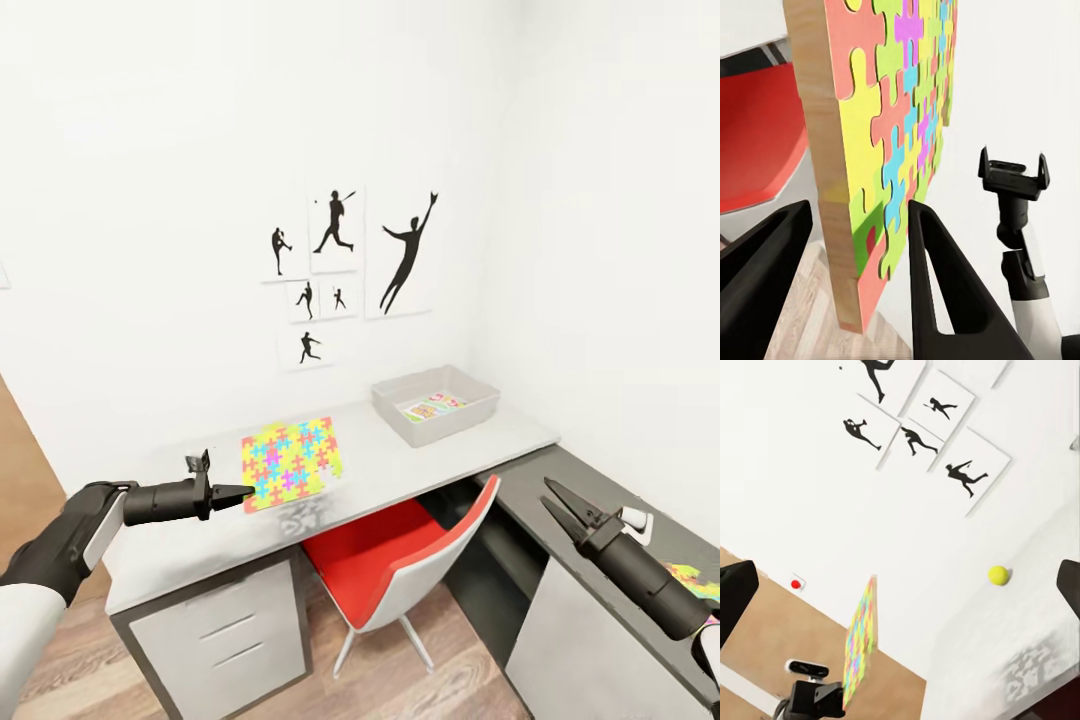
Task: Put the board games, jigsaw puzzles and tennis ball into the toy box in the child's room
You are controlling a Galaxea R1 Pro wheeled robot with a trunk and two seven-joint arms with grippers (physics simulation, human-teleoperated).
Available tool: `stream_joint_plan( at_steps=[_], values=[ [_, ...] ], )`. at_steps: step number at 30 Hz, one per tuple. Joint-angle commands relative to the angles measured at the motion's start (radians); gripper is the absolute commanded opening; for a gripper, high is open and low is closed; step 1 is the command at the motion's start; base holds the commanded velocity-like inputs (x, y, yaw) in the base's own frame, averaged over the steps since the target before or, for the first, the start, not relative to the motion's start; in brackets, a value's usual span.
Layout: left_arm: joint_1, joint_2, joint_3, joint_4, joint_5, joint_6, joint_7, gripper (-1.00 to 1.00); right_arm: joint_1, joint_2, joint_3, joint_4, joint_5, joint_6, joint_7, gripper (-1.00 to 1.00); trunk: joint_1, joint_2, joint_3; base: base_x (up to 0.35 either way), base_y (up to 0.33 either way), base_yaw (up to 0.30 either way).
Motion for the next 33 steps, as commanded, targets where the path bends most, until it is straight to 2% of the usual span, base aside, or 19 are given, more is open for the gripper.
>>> stream_joint_plan(
  at_steps=[1,6,33],
  values=[
    [-0.001,0.001,-0.002,0.000,0.003,0.009,-0.002,-1.00,-0.001,0.000,-0.001,0.003,-0.003,0.006,0.001,1.00,-0.003,0.005,0.002,0.000,0.000,-0.211],
    [-0.001,0.002,-0.002,0.001,0.003,0.009,-0.002,-1.00,-0.001,0.002,-0.001,0.006,-0.001,0.005,0.001,1.00,-0.022,0.040,0.023,0.000,0.000,-0.203],
    [-0.001,0.002,-0.001,0.002,0.003,0.009,-0.001,-1.00,-0.001,0.004,0.000,0.007,0.000,0.004,-0.002,1.00,-0.022,0.040,0.025,0.000,0.000,-0.017]
  ],
)
